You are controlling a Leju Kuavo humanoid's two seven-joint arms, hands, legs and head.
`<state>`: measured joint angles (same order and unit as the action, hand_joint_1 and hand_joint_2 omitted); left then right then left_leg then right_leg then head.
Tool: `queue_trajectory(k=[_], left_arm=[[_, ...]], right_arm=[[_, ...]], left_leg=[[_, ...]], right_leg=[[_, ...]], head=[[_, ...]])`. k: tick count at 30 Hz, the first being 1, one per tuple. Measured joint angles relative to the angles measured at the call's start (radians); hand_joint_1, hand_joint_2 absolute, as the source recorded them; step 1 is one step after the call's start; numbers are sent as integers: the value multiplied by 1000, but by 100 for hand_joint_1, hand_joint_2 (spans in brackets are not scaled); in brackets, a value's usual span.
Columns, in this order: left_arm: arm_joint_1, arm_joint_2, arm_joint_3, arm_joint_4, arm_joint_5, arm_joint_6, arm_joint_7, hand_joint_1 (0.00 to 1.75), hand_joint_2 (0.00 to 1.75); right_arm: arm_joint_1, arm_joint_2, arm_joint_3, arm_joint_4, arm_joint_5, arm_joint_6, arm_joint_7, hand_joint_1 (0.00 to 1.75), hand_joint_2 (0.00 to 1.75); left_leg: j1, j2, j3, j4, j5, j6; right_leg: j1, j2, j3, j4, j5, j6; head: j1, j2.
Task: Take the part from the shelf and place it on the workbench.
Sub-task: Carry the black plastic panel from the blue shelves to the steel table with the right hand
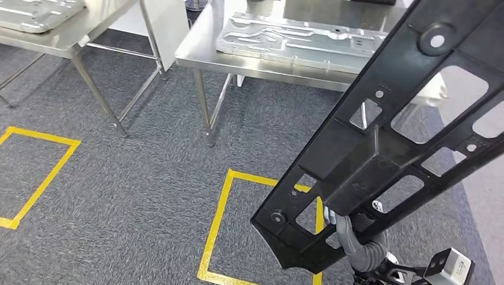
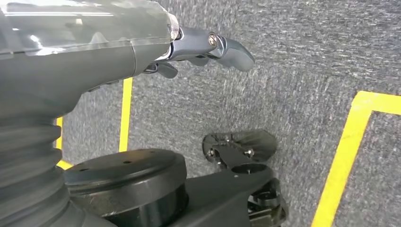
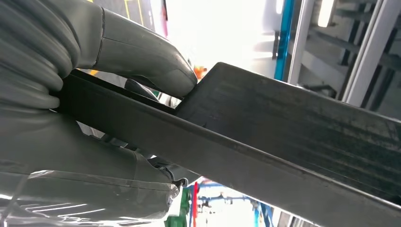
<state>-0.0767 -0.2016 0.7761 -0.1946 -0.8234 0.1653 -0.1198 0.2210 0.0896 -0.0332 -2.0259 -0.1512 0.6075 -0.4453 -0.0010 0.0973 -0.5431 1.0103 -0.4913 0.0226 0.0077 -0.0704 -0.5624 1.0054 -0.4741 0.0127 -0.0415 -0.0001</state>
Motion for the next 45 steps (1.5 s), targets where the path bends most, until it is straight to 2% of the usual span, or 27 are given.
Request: queue_trajectory(k=[2, 4, 5, 7, 9, 10, 11, 12, 14, 17, 19, 21, 23, 24, 25, 26, 28, 30, 32, 35, 36, 38, 40, 41, 42, 43, 45], left_arm=[[-1, 0, 0, 0, -2, 0, 0, 0, 175], [-3, 0, 0, 0, -3, 0, 0, 0, 175], [-2, 0, 0, 0, -3, 0, 0, 0, 175], [0, 0, 0, 0, -3, 0, 0, 0, 175], [4, 2, 0, 0, -4, 0, 0, 0, 175], [5, 3, 0, 0, -4, 0, 0, 0, 175], [4, 4, 0, 0, -4, 0, 0, 0, 175], [3, 5, 0, 0, -4, 0, 0, 0, 175], [1, 5, 0, 0, -4, -2, -2, 0, 175], [1, 5, 0, 0, -2, -9, -8, 0, 175], [0, 5, 1, 0, 3, -15, -14, 0, 175], [1, 4, 2, 0, 8, -19, -18, 0, 175], [2, 4, 5, 0, 14, -24, -18, 0, 175], [3, 5, 6, 0, 19, -30, -18, 0, 175], [4, 5, 9, 0, 24, -39, -17, 0, 175], [3, 5, 13, 0, 29, -50, -17, 0, 175], [2, 4, 20, 0, 36, -73, -16, 0, 175], [1, 4, 24, 0, 40, -91, -17, 0, 175], [1, 4, 27, 0, 42, -105, -19, 0, 175], [0, 4, 31, 0, 45, -119, -25, 0, 175], [0, 4, 32, 0, 46, -122, -27, 0, 175], [1, 5, 36, 0, 46, -126, -31, 0, 175], [3, 5, 41, 0, 46, -130, -33, 0, 175], [4, 6, 43, 0, 46, -134, -33, 0, 175], [4, 6, 46, 0, 46, -137, -33, 0, 175], [4, 7, 47, 0, 46, -140, -33, 0, 175], [3, 8, 49, 0, 46, -143, -33, 0, 175]], right_arm=[[0, 0, 0, 1, -2, 0, -1, 171, 175], [-1, 0, 1, 1, -4, 1, -2, 171, 175], [-4, 1, 3, 2, -5, 1, -3, 171, 175], [-8, 2, 5, 5, -8, 1, -4, 171, 175], [-9, 2, 6, 9, -9, -1, -5, 171, 175], [-9, 2, 6, 11, -10, -4, -6, 171, 175], [-9, 2, 6, 12, -12, -10, -7, 171, 175], [-9, 2, 5, 13, -15, -16, -8, 171, 175], [-8, 2, 4, 13, -20, -28, -11, 171, 175], [-6, 2, 2, 14, -26, -37, -11, 171, 175], [-3, 2, 2, 15, -26, -38, -11, 171, 175], [-3, 2, 2, 15, -20, -38, -11, 171, 175], [-3, 2, 2, 17, -9, -39, -11, 171, 175], [-3, 2, 2, 19, -3, -40, -11, 171, 175], [-3, 2, 2, 22, 3, -43, -11, 171, 175], [-5, 1, 2, 24, 10, -45, -10, 171, 175], [-11, 1, 2, 28, 23, -51, -10, 171, 175], [-18, -1, 2, 31, 36, -55, -11, 171, 175], [-24, -3, 1, 32, 49, -58, -12, 171, 175], [-33, -8, 1, 32, 71, -69, -13, 171, 175], [-38, -10, 1, 32, 76, -72, -13, 171, 175], [-44, -13, 1, 33, 85, -75, -14, 171, 175], [-45, -18, 1, 34, 94, -80, -15, 171, 175], [-45, -20, 1, 34, 98, -84, -16, 171, 175], [-46, -23, 1, 34, 101, -88, -17, 171, 175], [-46, -25, 0, 34, 104, -91, -18, 171, 175], [-50, -29, 0, 34, 110, -94, -20, 171, 175]], left_leg=[[-1, 17, 5, -3, -2, -11], [2, -7, 3, 17, -21, -22], [3, -33, -13, 55, -45, -26], [6, -79, -73, 185, -111, -32], [6, -87, -124, 281, -136, -34], [6, -88, -126, 277, -119, -34], [7, -89, -111, 235, -86, -33], [8, -92, -82, 164, -44, -32], [8, -102, -34, 46, 6, -24], [5, -107, -22, 13, 12, -5], [6, -103, -20, 7, 17, 7], [9, -96, -19, 2, 20, 16], [8, -89, -20, 2, 18, 19], [8, -86, -20, 2, 18, 20], [7, -83, -19, 3, 17, 19], [7, -82, -18, 3, 16, 19], [7, -80, -13, 2, 13, 15], [5, -79, -9, 1, 12, 6], [5, -76, -7, -3, 12, -5], [5, -79, -12, 16, -6, -23], [5, -82, -30, 56, -29, -27], [7, -88, -95, 190, -93, -32], [7, -89, -148, 288, -116, -35], [7, -89, -149, 282, -98, -34], [7, -89, -129, 233, -62, -31], [6, -91, -95, 160, -22, -26], [4, -95, -34, 33, 18, -14]], right_leg=[[2, 21, -1, -6, 3, -8], [-5, 43, 4, -17, 11, -17], [-9, 54, 7, -23, 15, -21], [-12, 76, 6, -24, 18, -26], [-11, 99, 5, -22, 17, -27], [-11, 110, 6, -20, 16, -27], [-12, 119, 7, -17, 14, -26], [-12, 126, 8, -13, 11, -23], [-9, 137, 6, -2, 3, -15], [-8, 143, 1, 2, 0, 0], [-10, 127, -4, 17, -13, 12], [-13, 97, -42, 100, -61, 23], [-17, 81, -108, 229, -119, 32], [-19, 79, -131, 272, -129, 34], [-21, 78, -137, 281, -120, 35], [-21, 77, -125, 253, -95, 34], [-20, 69, -56, 112, -28, 25], [-12, 60, -5, 9, 6, 13], [-6, 61, -2, -5, 7, 3], [-12, 69, 4, -19, 13, -14], [-15, 70, 7, -25, 15, -20], [-13, 72, 9, -26, 14, -27], [-11, 76, 10, -25, 10, -29], [-10, 79, 13, -23, 6, -29], [-10, 82, 18, -22, 2, -28], [-10, 84, 23, -20, -3, -26], [-6, 88, 32, -17, -14, -18]], head=[[0, 0], [0, 0], [0, 0], [0, 0], [0, 0], [0, 0], [0, 0], [0, 0], [0, 0], [0, 0], [0, 0], [0, 0], [0, 0], [0, 0], [0, 0], [0, 0], [0, 0], [0, 0], [0, 0], [0, 0], [0, 0], [0, 0], [0, 0], [0, 0], [0, 0], [0, 0], [0, 0]])
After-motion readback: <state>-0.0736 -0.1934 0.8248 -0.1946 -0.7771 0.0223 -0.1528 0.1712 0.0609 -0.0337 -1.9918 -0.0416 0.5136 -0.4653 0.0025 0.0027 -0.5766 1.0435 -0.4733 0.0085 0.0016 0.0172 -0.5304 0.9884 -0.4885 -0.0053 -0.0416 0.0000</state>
